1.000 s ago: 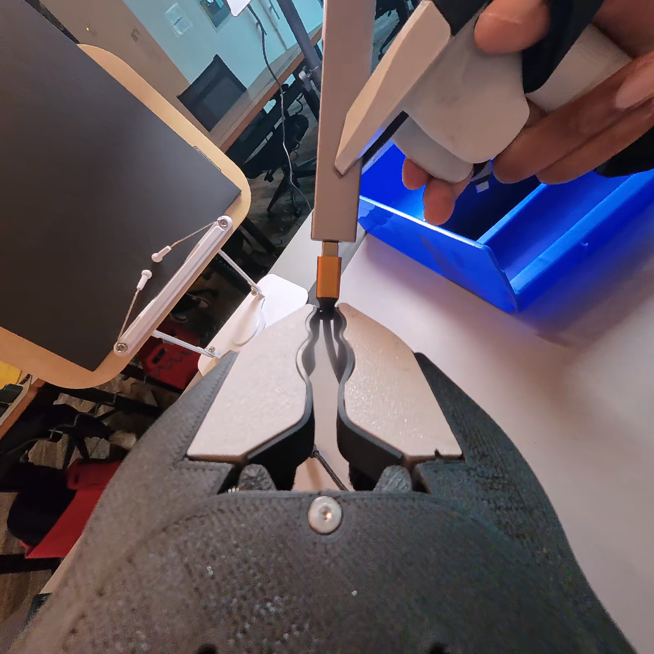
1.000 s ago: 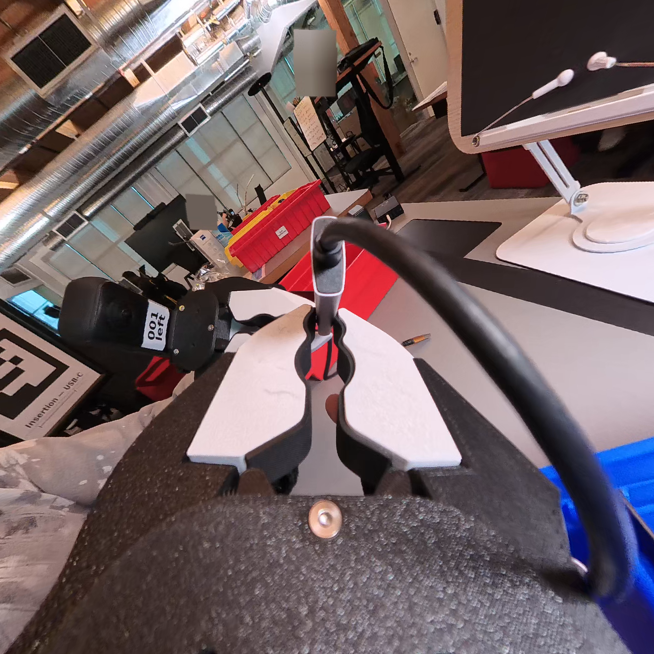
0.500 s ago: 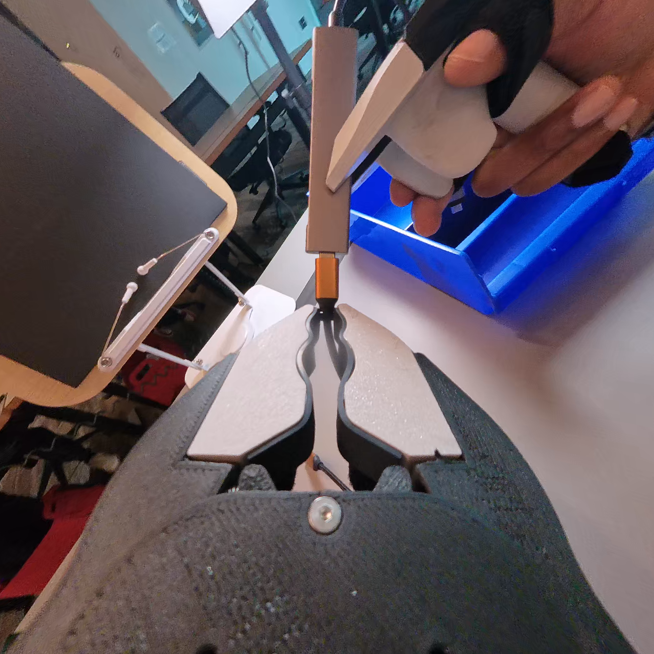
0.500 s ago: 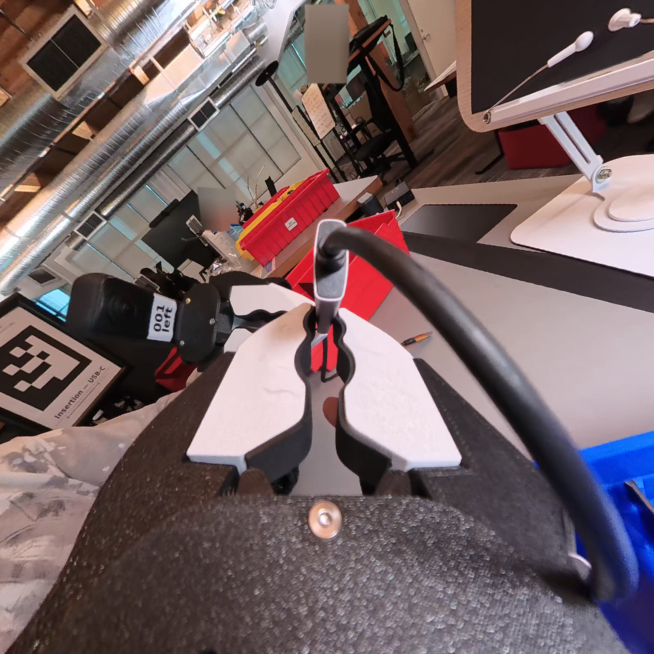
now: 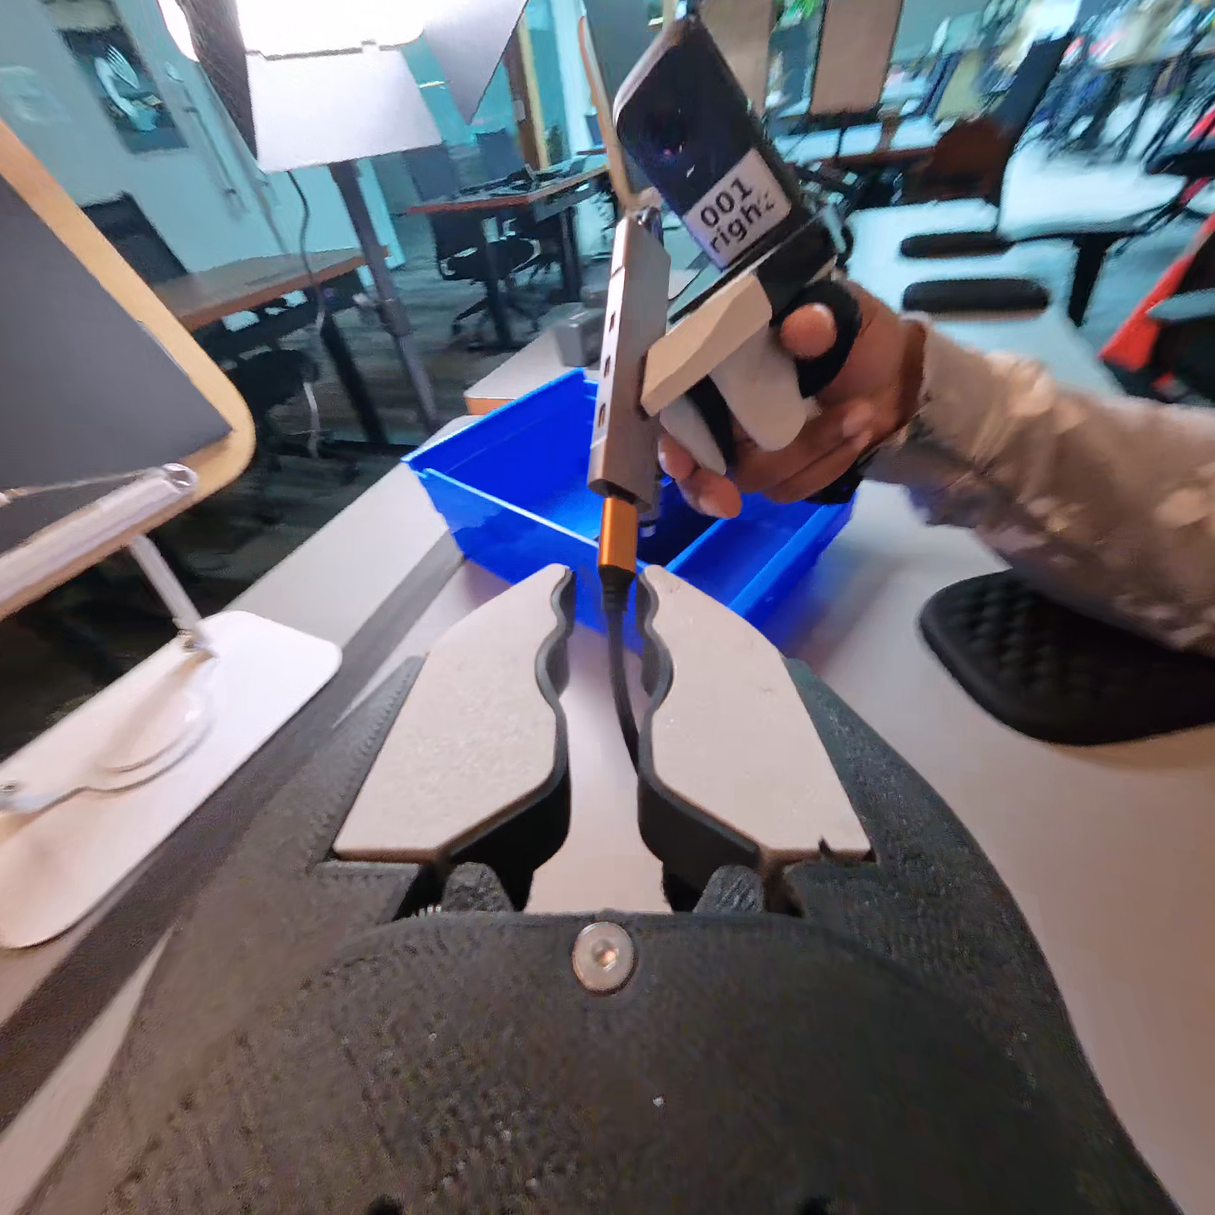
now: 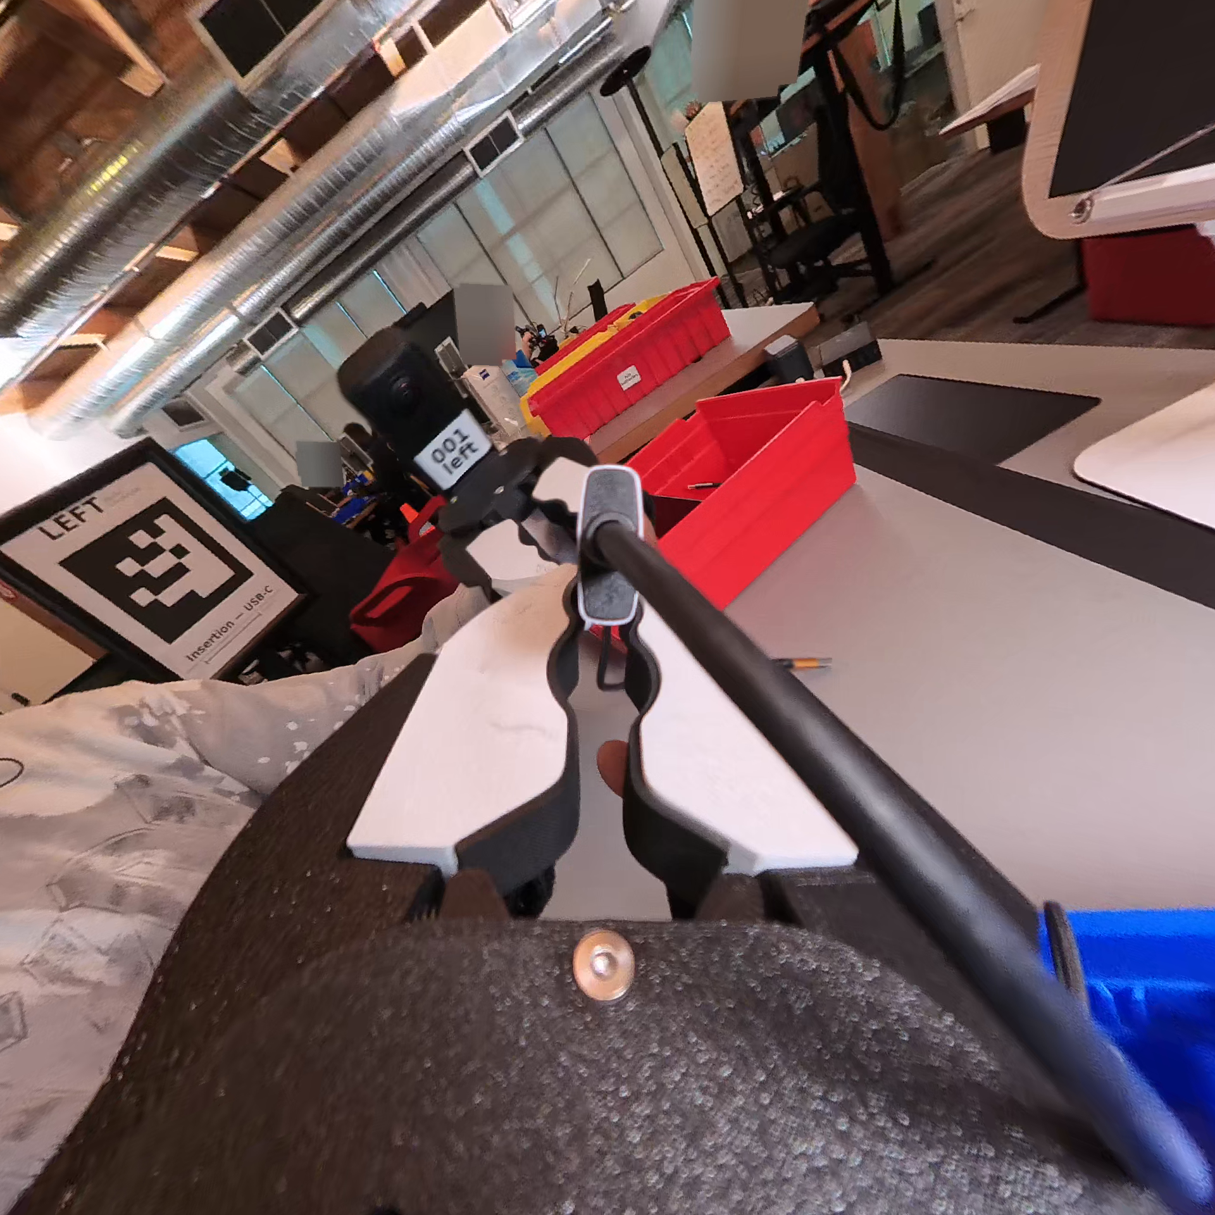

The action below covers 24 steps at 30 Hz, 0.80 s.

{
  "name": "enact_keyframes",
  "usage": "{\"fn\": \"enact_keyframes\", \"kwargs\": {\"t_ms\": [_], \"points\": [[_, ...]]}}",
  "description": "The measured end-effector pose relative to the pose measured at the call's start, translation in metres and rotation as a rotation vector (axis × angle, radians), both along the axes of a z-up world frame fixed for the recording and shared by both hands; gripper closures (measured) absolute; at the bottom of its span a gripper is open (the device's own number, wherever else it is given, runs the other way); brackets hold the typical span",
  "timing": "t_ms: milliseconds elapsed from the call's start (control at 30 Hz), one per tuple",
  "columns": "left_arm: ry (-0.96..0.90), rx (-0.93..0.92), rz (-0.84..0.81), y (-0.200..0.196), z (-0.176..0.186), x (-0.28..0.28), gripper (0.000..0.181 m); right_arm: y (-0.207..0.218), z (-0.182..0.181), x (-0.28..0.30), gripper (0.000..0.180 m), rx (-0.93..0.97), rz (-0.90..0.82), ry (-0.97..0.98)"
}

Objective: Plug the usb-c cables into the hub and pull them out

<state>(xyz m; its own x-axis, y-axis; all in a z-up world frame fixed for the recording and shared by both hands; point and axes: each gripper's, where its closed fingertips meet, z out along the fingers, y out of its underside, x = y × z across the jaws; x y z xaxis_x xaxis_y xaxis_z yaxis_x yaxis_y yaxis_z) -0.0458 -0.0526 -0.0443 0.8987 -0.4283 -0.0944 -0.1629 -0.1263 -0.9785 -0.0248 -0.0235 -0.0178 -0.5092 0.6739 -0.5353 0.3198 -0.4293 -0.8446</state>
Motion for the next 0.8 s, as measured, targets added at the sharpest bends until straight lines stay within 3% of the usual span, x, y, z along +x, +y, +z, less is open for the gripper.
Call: {"fn": "enact_keyframes", "kwargs": {"t_ms": [33, 100, 200, 367, 800], "points": [[-0.047, -0.023, -0.035, -0.002, 0.000, 0.001, 0.160, -0.002, 0.002, 0.000, 0.170, 0.009, 0.005, 0.013], [-0.141, -0.066, -0.119, -0.008, 0.000, 0.008, 0.158, -0.007, 0.004, 0.002, 0.170, 0.021, 0.022, 0.027], [-0.228, -0.114, -0.186, -0.011, -0.001, 0.013, 0.172, -0.013, 0.002, 0.004, 0.170, 0.078, 0.037, 0.034], [-0.154, -0.221, -0.250, -0.018, -0.017, 0.026, 0.173, -0.024, -0.008, 0.012, 0.170, 0.191, 0.111, 0.023], [-0.179, -0.366, -0.367, -0.028, -0.033, 0.039, 0.174, -0.035, -0.026, 0.024, 0.171, 0.320, 0.214, -0.007]]}}
